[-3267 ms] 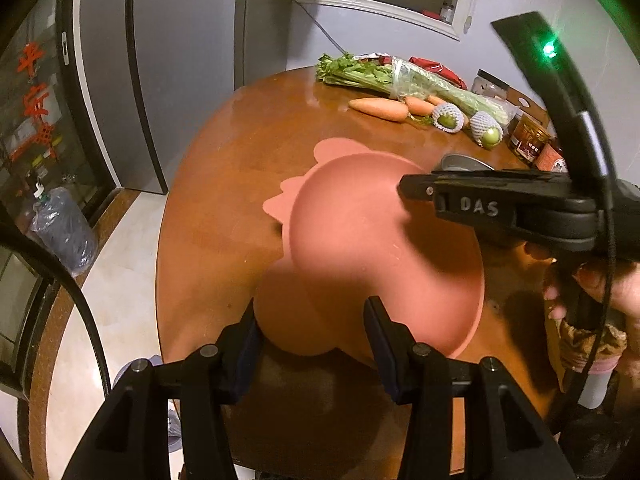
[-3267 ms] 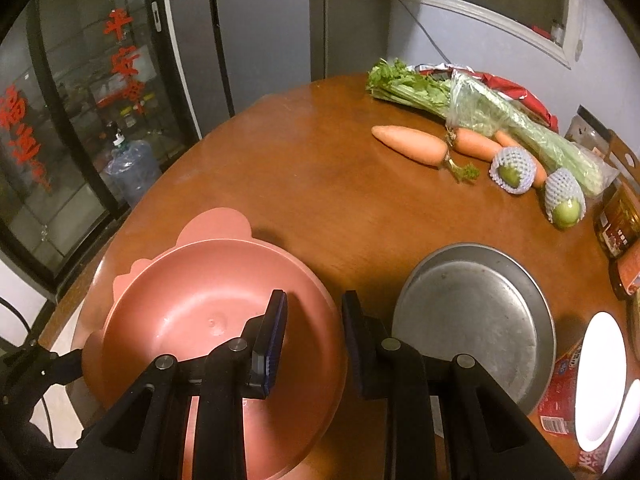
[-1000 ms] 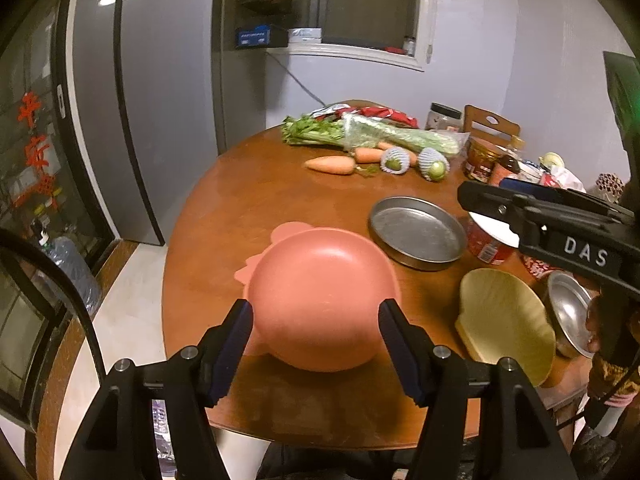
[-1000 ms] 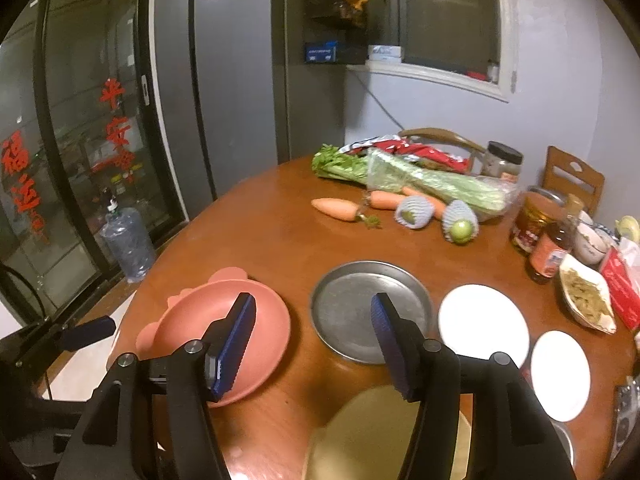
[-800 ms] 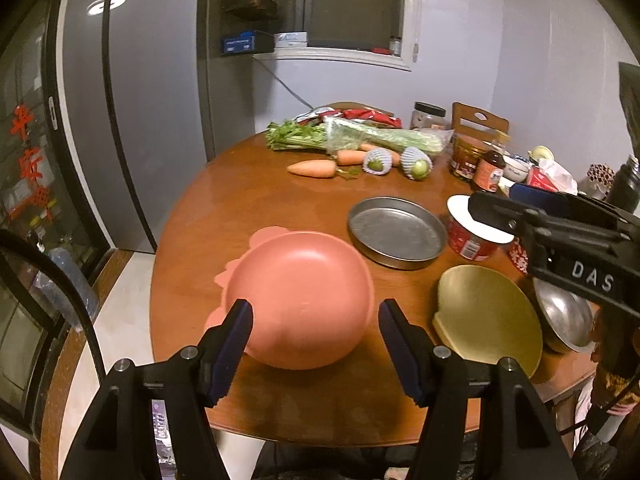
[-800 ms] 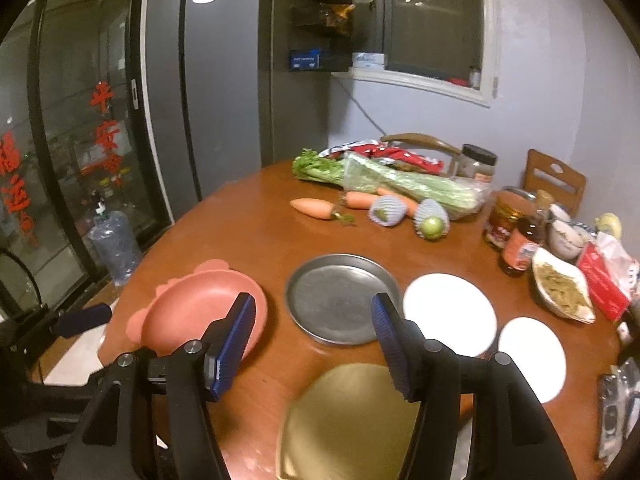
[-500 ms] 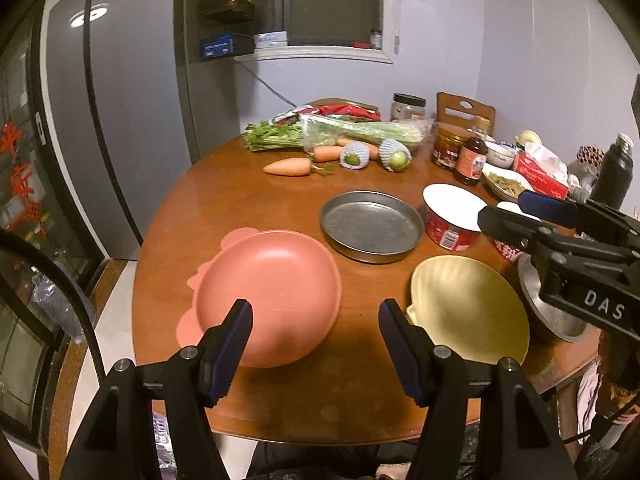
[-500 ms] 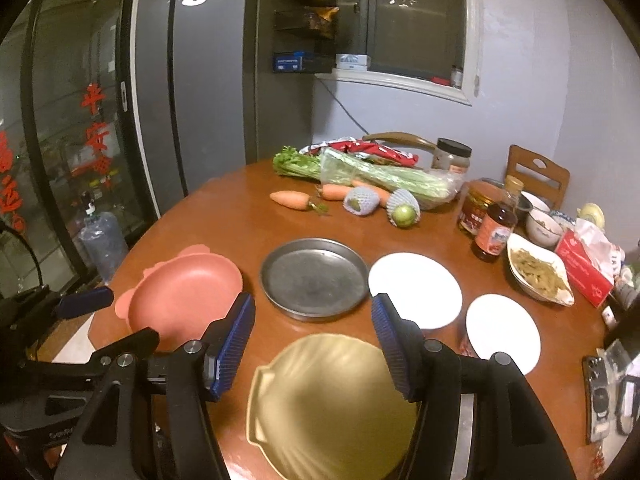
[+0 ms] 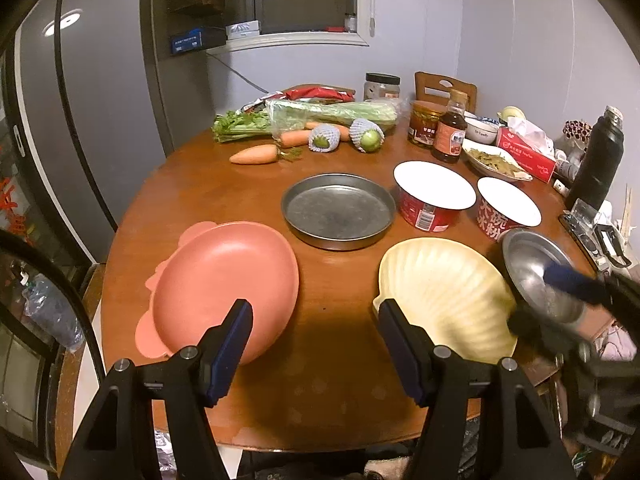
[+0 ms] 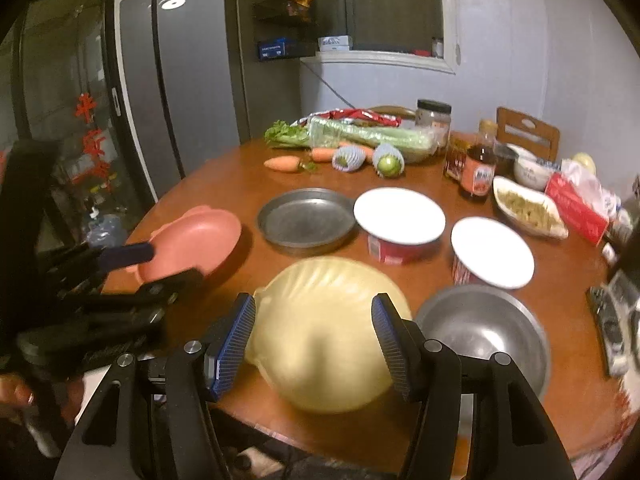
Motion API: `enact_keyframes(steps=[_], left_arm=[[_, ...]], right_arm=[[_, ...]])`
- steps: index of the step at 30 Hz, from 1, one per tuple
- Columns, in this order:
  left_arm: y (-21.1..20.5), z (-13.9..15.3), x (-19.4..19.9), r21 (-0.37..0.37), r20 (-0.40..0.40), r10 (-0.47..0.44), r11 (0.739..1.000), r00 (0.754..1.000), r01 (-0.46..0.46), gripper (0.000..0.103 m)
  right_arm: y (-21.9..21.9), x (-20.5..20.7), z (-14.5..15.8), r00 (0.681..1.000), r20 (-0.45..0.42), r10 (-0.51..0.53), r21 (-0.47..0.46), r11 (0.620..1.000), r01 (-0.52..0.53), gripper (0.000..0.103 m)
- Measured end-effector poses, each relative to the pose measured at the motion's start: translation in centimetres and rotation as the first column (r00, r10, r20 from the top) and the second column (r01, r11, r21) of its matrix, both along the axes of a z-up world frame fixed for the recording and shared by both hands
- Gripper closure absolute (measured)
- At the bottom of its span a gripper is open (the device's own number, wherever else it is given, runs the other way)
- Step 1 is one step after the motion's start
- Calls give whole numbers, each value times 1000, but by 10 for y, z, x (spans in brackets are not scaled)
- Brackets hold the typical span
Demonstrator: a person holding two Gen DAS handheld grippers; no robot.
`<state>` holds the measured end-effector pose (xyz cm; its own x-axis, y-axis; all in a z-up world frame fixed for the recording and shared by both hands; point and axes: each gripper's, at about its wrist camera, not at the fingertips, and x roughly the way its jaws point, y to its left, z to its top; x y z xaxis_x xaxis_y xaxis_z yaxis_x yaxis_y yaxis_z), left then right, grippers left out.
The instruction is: Organize plates and bowls
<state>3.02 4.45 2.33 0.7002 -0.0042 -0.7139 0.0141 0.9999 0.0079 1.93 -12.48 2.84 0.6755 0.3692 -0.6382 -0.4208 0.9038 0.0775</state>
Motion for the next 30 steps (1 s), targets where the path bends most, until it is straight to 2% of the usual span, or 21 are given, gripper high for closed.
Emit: enact_keyframes(steps=[5, 8, 12, 14, 19, 30], left_arm=[[-7, -2, 16, 2, -4, -37, 999, 999, 37, 38], [-14, -5, 28, 15, -19, -78, 997, 997, 78, 38], [-23, -11, 46, 31, -51, -108, 993, 993, 110, 38], [-25, -15, 54, 32, -61, -124, 991, 990, 127, 38], [-32, -24, 68, 23, -88, -159, 987, 983, 162, 38], [-47, -42, 84, 6, -99, -217, 976, 971, 218, 38]], right_arm=[[-14, -11, -20, 993, -86, -77, 38, 996, 81, 40], [-17, -16, -26, 988, -105, -110, 40, 993, 115, 40], [-19, -19, -30, 986, -134, -100, 81, 990, 112, 40], [-21, -18, -35, 979, -150, -136, 74, 986, 149, 40], [-28, -12, -56, 951, -250, -184, 123, 968, 220, 40], [-22, 3, -72, 935, -260, -240, 100, 957, 273, 41]])
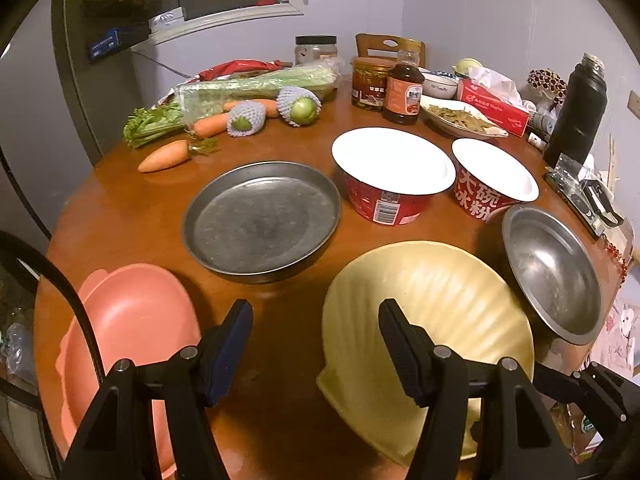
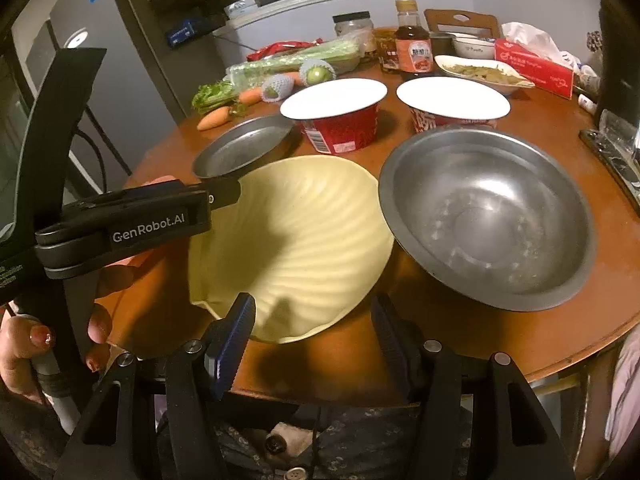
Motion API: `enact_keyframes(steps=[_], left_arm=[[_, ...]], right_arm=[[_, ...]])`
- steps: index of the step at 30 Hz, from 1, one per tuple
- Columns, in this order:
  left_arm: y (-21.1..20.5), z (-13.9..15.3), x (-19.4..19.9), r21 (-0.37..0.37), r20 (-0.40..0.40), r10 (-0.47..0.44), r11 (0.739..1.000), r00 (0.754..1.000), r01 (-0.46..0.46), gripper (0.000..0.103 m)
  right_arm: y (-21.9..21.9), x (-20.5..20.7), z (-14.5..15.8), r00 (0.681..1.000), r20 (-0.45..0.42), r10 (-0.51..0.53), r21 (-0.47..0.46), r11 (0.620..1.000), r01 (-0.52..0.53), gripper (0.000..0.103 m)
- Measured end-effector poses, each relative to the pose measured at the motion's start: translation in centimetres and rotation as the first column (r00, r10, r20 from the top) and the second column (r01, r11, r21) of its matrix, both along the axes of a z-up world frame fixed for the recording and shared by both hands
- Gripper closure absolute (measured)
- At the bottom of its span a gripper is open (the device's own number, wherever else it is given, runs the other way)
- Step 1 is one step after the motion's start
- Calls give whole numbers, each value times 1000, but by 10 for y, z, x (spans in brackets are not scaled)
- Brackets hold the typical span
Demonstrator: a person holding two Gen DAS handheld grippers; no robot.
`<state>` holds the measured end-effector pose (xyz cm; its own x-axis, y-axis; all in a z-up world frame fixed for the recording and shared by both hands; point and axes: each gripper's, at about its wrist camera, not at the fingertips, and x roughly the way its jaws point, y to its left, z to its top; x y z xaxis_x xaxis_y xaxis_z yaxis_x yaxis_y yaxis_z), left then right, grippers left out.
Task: Organize plates and bowls
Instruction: 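Grasp the cream shell plate rim with the left tool, then lift the shell plate and lower it onto the pink plate with the left tool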
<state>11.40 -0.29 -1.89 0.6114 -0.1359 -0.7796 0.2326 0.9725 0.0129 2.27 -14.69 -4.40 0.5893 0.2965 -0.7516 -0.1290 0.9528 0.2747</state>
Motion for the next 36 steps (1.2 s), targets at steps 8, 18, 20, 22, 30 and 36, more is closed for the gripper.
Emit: enact_keyframes(steps=[8, 18, 20, 22, 30, 36], left_arm=[[-12, -14, 10, -17, -31, -51, 999, 998, 50, 52], [-7, -15, 4, -30, -32, -53, 998, 998, 53, 63], [-3, -13, 0, -31, -30, -46, 999, 999, 45, 63], [2, -12, -4, -33, -29, -33, 999, 999, 32, 63], [30, 1, -25, -69, -12, 49, 996, 999, -50, 63], [56, 19, -42, -63, 14, 123, 991, 992, -122, 63]], right_arm=[[3, 9, -6, 1000, 17, 5, -20, 1000, -5, 47], [7, 14, -7, 999, 28, 18, -22, 1000, -17, 52], [9, 15, -7, 999, 26, 24, -18, 1000, -24, 52], [11, 15, -6, 999, 27, 32, -18, 999, -31, 52], [26, 9, 5, 995, 58, 82, -16, 997, -82, 52], [48, 8, 20, 986, 88, 144, -33, 989, -142, 52]])
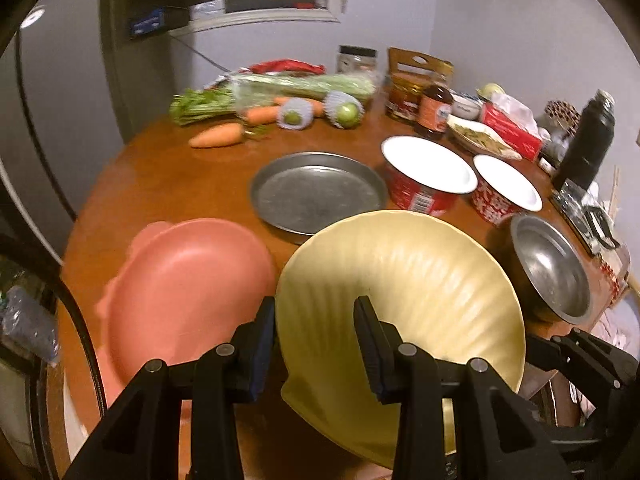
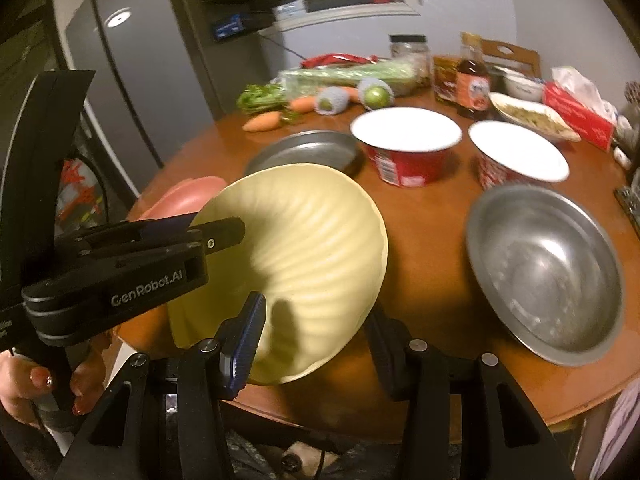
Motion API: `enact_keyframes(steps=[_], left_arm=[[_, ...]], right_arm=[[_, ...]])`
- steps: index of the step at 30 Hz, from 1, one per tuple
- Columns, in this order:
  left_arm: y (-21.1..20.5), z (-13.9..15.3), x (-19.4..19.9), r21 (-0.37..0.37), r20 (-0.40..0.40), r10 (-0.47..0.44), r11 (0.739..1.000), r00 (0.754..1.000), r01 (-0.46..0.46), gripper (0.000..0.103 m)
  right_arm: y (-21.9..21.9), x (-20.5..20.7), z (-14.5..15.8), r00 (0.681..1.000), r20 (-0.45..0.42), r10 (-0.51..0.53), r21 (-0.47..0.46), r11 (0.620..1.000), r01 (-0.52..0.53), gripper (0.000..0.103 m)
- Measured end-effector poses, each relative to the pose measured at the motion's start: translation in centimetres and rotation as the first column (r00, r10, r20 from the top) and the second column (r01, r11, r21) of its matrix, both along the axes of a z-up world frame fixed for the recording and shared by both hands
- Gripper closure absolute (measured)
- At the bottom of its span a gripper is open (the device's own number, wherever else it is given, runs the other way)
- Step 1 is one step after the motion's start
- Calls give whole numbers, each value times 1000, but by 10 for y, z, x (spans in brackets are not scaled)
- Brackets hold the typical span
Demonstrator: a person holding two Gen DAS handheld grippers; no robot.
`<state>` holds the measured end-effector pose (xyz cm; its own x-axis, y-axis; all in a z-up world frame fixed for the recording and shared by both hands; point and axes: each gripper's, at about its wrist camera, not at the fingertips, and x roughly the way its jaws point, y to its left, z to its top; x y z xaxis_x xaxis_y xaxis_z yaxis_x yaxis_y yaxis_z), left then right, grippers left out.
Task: Organize plates and bowls
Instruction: 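Lift the shell plate and lower it onto the pink plate with the left tool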
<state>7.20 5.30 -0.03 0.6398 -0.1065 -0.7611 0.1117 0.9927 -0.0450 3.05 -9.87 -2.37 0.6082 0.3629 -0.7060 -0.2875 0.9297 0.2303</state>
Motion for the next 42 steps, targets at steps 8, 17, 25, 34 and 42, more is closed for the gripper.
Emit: enact_keyframes(steps=[8, 17, 25, 34, 42], left_arm=[[48, 20, -4, 39, 43, 106, 993, 993, -108, 63], [102, 20, 5, 36, 31, 193, 980, 981, -194, 63], [119, 8, 25, 63, -8, 183, 981, 983, -182, 63], [115, 0, 53, 101, -28, 146, 985, 989, -143, 63], [109, -3, 72, 132, -41, 109, 986, 993, -103, 63]], right_arm=[[44, 3, 29, 993, 57, 101, 15, 995, -102, 52], [100, 22, 38, 982, 72, 177, 8, 984, -178, 51], [130, 34, 28, 981, 42, 190, 8, 982, -190, 51], [134, 42, 14, 983, -24, 184, 34, 982, -184, 50], [139, 40, 10, 979, -46, 200, 45, 979, -198, 50]])
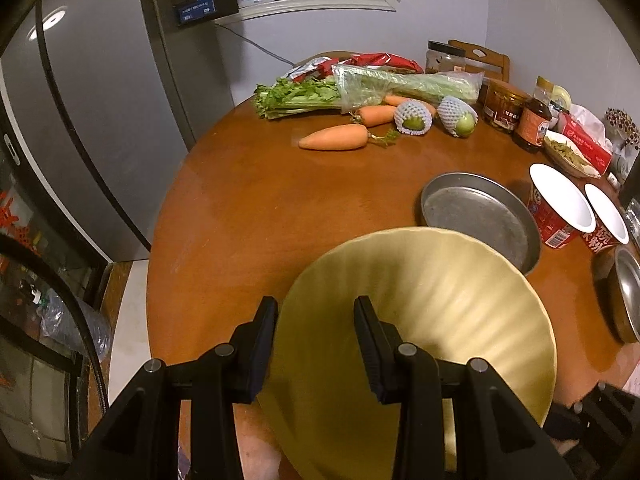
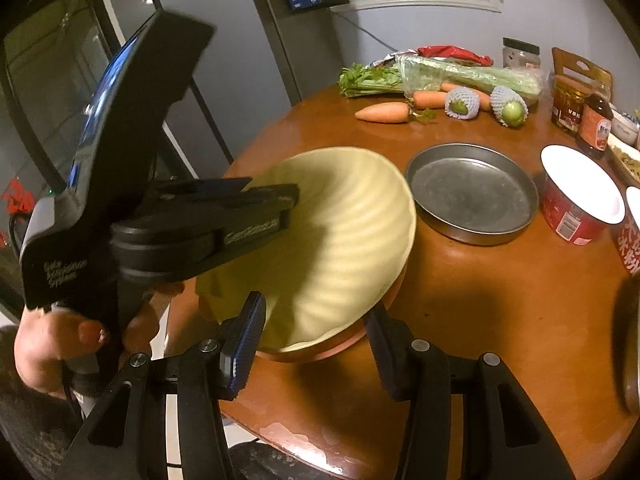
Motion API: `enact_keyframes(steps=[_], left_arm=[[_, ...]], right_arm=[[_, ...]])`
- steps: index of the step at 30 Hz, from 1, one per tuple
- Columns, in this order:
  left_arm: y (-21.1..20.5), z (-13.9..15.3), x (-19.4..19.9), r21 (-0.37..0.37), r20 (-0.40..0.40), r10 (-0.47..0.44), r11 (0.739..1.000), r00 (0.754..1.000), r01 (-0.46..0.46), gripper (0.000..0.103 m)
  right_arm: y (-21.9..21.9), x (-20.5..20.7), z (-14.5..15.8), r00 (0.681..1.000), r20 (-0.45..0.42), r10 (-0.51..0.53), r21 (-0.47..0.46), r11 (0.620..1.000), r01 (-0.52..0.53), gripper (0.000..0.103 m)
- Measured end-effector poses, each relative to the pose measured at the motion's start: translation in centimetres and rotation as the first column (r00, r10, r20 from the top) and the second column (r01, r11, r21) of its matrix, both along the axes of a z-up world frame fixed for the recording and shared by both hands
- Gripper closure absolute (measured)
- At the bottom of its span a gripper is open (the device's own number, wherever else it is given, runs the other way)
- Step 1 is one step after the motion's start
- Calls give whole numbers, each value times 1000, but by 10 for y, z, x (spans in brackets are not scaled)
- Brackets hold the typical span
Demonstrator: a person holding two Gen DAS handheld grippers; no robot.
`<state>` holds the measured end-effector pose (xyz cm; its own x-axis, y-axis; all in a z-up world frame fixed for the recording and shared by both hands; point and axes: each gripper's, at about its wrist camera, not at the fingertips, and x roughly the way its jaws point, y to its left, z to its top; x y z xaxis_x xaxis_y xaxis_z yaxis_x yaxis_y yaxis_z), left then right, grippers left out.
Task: Organize plates and bowls
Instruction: 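Lift the shell plate and lower it onto the pink plate with the left tool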
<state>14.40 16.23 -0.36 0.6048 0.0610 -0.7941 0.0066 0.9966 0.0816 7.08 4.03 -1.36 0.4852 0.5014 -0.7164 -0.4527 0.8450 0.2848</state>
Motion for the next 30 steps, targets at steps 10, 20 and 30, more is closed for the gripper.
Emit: enact_keyframes(steps=[10, 20, 30], left_arm=[[0, -6, 6, 5, -23, -16, 1000, 1000, 16, 63], [-1, -17, 12, 3, -43, -34, 999, 999, 34, 63], [2, -21, 12, -9, -35, -32, 999, 999, 32, 63]], right_arm=[[5, -8, -2, 999, -41, 31, 38, 999, -30, 48], [5, -14, -2, 996, -81, 22, 26, 999, -20, 43], [3, -33, 1, 997, -44, 61, -25, 998, -63, 41]])
